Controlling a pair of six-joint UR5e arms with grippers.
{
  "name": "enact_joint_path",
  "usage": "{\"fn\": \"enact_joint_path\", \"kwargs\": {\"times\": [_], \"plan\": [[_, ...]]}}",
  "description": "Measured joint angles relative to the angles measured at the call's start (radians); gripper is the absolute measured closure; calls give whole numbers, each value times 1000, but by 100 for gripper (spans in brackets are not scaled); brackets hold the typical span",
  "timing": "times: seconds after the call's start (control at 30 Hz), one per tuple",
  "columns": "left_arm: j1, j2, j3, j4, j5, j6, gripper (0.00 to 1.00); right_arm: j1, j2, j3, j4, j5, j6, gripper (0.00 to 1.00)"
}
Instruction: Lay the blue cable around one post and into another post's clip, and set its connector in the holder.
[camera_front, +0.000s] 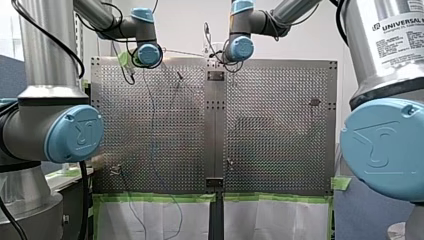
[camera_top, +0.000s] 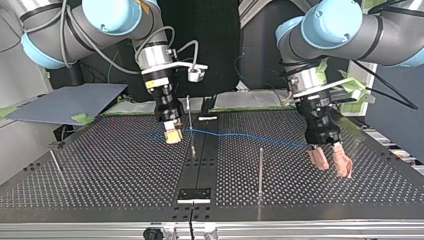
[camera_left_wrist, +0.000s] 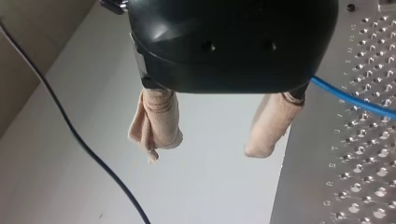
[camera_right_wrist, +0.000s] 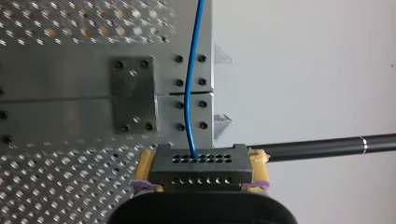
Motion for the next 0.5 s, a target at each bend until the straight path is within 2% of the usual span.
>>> {"fn": "enact_joint_path", "kwargs": {"times": [0.23,0.5], "plan": [[7,-39,60,-60,60,26,0,-29,21,-57,31,-17,3,100],[10,-103,128,-128,121,33,0,-51,76,-119,62,-39,4,100]]}}
